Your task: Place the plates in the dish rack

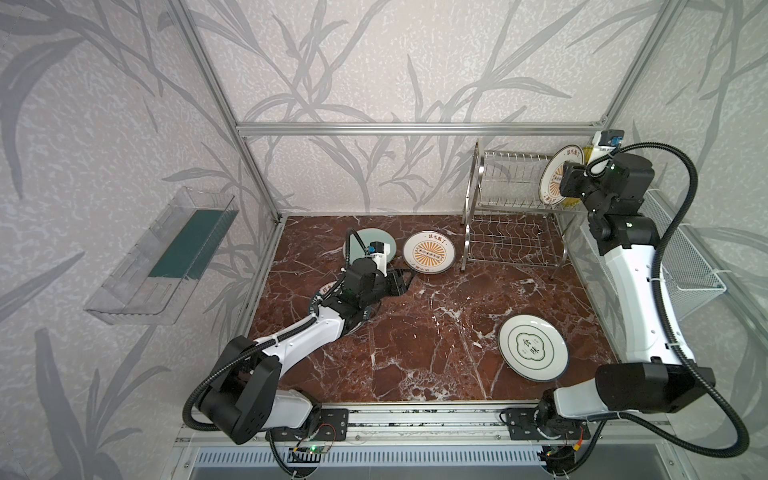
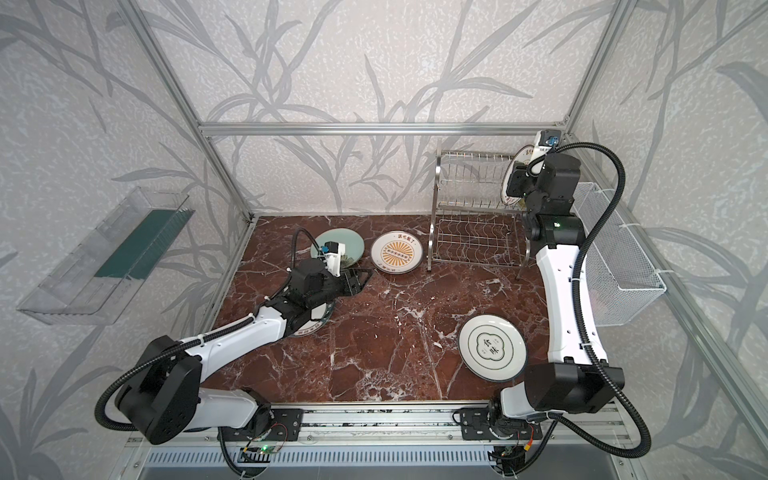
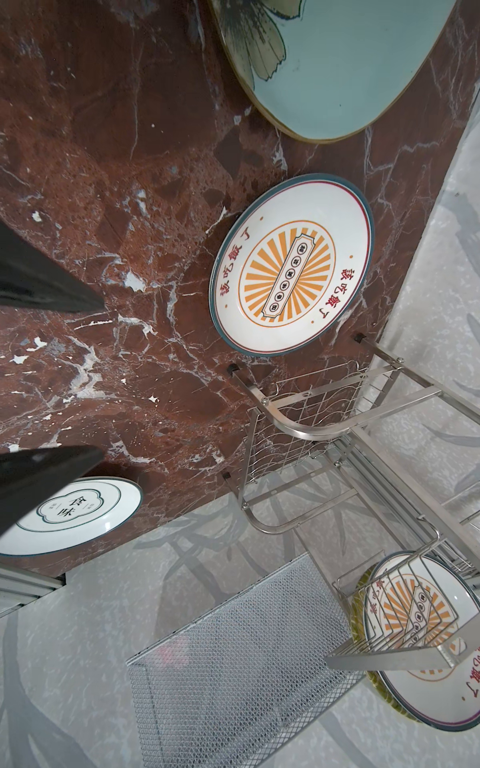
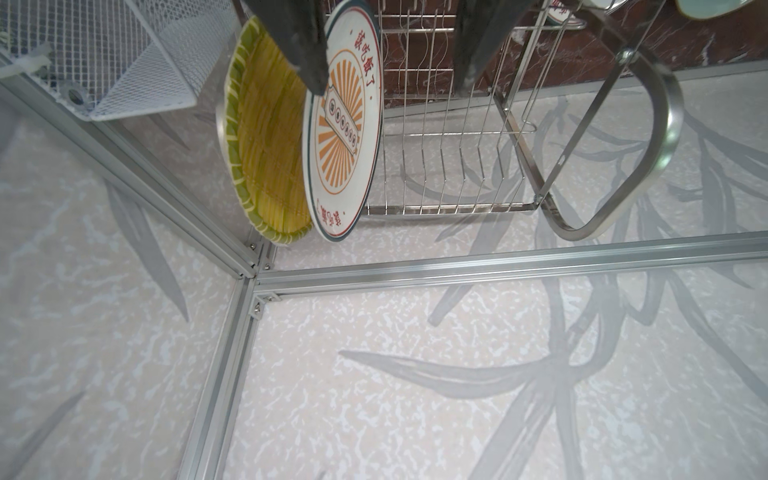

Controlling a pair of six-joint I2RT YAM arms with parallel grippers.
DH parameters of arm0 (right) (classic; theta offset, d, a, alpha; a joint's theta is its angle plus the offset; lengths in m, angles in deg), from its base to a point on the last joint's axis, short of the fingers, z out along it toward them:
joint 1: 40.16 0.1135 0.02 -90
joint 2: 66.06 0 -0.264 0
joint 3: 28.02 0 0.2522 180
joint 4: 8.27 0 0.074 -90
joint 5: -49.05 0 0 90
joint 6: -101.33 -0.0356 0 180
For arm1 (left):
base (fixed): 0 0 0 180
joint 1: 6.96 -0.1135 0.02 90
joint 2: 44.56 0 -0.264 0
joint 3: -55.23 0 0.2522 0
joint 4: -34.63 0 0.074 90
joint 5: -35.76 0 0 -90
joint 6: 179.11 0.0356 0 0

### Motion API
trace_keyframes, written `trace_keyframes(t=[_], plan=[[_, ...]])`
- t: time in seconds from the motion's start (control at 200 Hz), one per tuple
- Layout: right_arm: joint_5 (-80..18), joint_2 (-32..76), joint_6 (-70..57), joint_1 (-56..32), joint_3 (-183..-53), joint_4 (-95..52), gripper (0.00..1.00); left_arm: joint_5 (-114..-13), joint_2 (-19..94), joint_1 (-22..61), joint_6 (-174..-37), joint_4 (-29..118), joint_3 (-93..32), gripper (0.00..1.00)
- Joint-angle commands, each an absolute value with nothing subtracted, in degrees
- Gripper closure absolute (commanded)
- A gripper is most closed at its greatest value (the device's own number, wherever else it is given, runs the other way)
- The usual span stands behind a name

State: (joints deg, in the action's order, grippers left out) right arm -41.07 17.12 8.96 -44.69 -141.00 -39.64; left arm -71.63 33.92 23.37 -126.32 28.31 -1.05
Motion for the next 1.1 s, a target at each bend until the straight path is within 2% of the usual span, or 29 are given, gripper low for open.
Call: trace_keyframes(t=[0.0, 0.59, 1.095], plan=[[-37.8, 14.1, 7.5, -43.6, -138.3, -39.4, 0.51, -69.9, 34.6, 23.6, -126.7, 30.0, -3.5, 0.50], [-34.7, 3.2, 1.3, -33.3, -114.7, -33.4, 0.53, -64.6, 35.8, 23.5, -127.7, 39.6, -6.4, 0.48], [-32.8, -2.4, -8.0, -25.6, -92.2, -27.8, 0.56, -65.9, 46.3, 21.2, -130.0, 43.8, -13.7, 0.44]])
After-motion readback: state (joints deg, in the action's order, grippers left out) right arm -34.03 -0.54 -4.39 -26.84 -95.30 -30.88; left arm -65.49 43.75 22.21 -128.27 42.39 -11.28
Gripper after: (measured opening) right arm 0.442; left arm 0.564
